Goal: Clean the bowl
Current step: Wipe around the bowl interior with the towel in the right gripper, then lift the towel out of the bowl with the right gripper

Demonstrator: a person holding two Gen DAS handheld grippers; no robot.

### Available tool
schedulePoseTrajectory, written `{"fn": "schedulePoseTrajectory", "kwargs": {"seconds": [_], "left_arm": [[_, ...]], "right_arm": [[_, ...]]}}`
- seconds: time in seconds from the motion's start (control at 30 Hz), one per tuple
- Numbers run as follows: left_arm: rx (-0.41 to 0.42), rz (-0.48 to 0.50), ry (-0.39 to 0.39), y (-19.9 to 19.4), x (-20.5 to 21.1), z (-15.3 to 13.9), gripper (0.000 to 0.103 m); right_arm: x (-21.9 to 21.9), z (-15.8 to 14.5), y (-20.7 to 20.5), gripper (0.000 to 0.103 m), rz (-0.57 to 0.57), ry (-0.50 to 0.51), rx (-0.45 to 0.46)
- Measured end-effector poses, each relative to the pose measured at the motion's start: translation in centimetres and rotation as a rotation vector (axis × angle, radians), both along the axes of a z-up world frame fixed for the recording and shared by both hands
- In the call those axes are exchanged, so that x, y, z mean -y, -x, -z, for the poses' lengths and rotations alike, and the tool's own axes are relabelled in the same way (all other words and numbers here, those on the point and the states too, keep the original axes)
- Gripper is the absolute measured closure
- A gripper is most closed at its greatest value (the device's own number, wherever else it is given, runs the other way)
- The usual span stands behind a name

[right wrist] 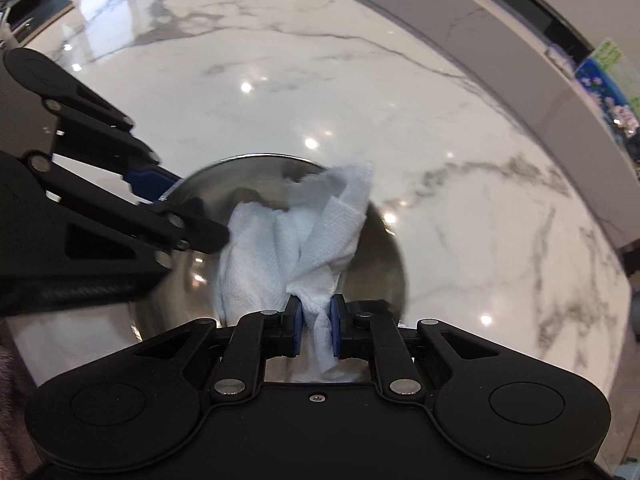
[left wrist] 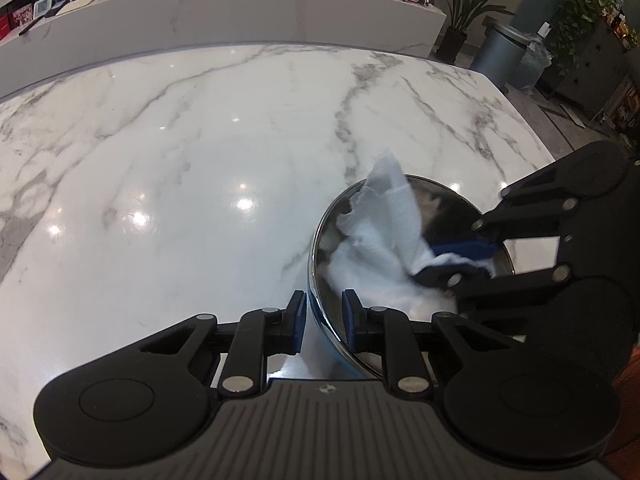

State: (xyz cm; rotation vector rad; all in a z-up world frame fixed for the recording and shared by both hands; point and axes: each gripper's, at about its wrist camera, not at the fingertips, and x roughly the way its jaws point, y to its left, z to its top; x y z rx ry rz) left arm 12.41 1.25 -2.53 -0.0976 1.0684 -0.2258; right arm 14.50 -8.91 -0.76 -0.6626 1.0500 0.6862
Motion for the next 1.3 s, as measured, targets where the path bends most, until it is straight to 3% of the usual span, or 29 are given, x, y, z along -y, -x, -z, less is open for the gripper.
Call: {"fn": "schedulePoseTrajectory", "kwargs": {"seconds": [0.17, 0.47, 0.9, 1.3], "left_arm": [[-0.002, 0.007, 0.010, 0.1, 0.1, 0.0, 0.085], [0.005, 0.010, 0.010, 0.0, 0.0, 0.1, 0.085], [0.008, 0.027, 0.002, 0.0, -0.1, 0.0, 0.085], [0.000, 0.029, -0.026, 0.1, -0.1, -0.1, 0.084]], "right_arm": [[0.3, -1.1, -0.2, 0.092, 0.009, -0.012, 0.051], [0.2, 0.2, -1.3, 0.092, 0.047, -0.093, -0.034], [-0.3, 0.5, -0.9, 0.092, -0.030, -0.163, -0.060], [0.7, -1.4, -0.4, 0.094, 0.030, -0.138, 0.111]]}}
